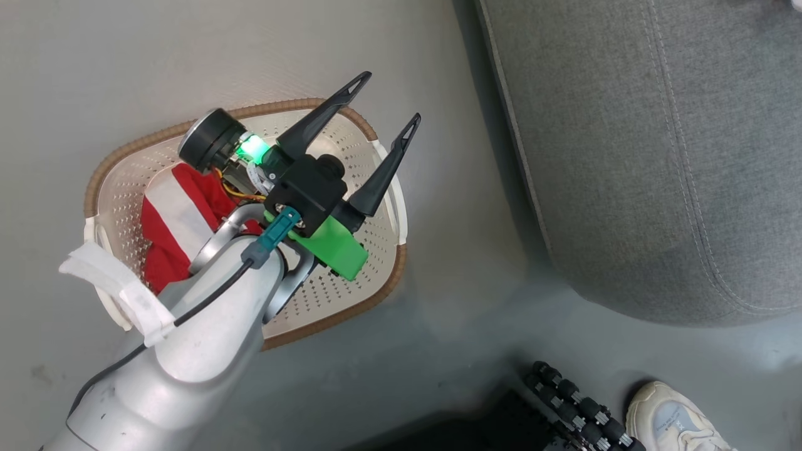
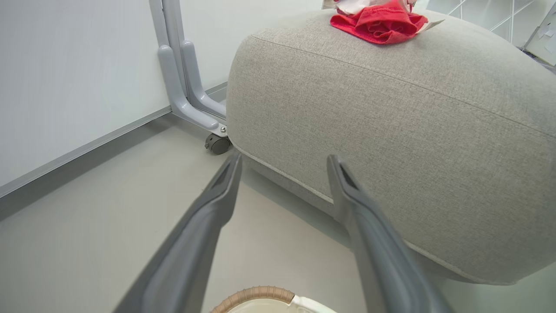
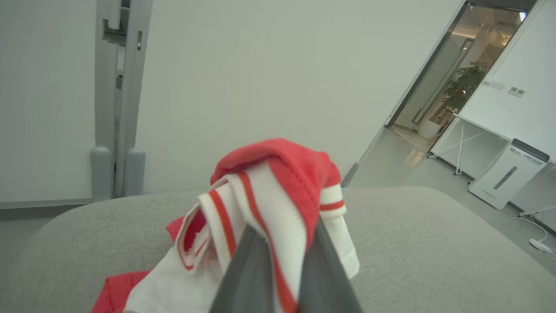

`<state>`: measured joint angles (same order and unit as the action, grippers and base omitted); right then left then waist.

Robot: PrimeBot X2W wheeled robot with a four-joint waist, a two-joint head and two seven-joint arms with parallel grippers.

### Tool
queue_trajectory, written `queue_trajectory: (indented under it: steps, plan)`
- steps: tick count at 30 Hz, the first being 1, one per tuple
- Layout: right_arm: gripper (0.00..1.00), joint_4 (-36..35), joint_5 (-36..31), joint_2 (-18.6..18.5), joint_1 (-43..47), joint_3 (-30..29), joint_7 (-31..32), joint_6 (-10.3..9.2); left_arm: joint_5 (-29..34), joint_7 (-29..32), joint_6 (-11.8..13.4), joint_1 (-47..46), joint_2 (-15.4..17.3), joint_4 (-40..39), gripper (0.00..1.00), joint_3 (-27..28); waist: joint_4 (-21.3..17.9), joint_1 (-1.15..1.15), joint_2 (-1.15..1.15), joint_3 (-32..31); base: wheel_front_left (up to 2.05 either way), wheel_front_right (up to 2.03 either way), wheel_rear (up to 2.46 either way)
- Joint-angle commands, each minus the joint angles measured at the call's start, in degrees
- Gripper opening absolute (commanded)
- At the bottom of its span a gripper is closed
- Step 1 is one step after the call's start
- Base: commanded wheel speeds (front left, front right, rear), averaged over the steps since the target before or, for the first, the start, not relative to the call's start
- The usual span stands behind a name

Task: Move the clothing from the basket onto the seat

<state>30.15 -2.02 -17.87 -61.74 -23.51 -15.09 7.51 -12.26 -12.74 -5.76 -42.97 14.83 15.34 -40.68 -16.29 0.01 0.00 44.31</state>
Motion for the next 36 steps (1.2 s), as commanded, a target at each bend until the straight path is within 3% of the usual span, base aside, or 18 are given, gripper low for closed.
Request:
queue_trajectory:
  steps: [1, 14, 15, 16, 17, 28, 36]
  plan:
    - [0.0, 0.9, -0.5, 0.3, 1.5, -0.5, -0.1, -0.04, -0.1, 0.0, 0.3, -0.7, 0.4, -0.2, 1.0, 0.1, 0.2, -0.01, 0.0, 0.2, 0.0, 0.0, 0.0]
    - [0.0, 7.3, 0.3, 5.7, 9.3, -1.9, -0.1, -0.04, -0.9, -0.5, 0.8, -1.1, 0.8, 0.4, 1.0, 0.1, 0.7, -0.01, 0.0, -0.6, 0.0, 0.0, 0.0]
    - [0.35, 7.2, 0.4, 5.9, 9.6, -1.9, -0.1, -0.04, -1.0, -0.6, 0.9, -0.9, 0.9, 0.5, 1.0, 0.1, 0.7, -0.01, 0.0, -1.0, 0.0, 0.0, 0.0]
    - [0.85, 7.0, 0.8, 6.1, 9.9, -2.0, -0.1, -0.04, -1.1, -0.7, 1.1, -0.8, 0.9, 0.5, 1.0, 0.2, 0.7, -0.01, 0.0, -1.4, 0.0, 0.0, 0.0]
    - [1.0, 6.5, 1.2, 6.4, 10.3, -2.1, -0.1, -0.04, -1.2, -0.8, 1.3, -0.4, 1.0, 0.6, 1.0, 0.3, 0.6, -0.01, 0.0, -2.1, 0.0, 0.0, 0.0]
    - [1.0, -2.6, 1.8, 6.0, 23.0, 0.8, -0.1, -0.05, -4.0, -2.5, 3.1, 5.6, -1.3, 2.5, 1.0, 2.2, 2.7, -0.01, 0.0, -13.1, 0.0, 0.0, 0.0]
    - [1.0, -10.9, 4.0, 7.5, 32.4, 7.1, -0.1, -0.05, -5.7, -2.5, 4.6, 12.8, -2.0, 0.0, 1.0, 8.9, 5.9, -0.01, 0.0, -20.6, 0.0, 0.0, 0.0]
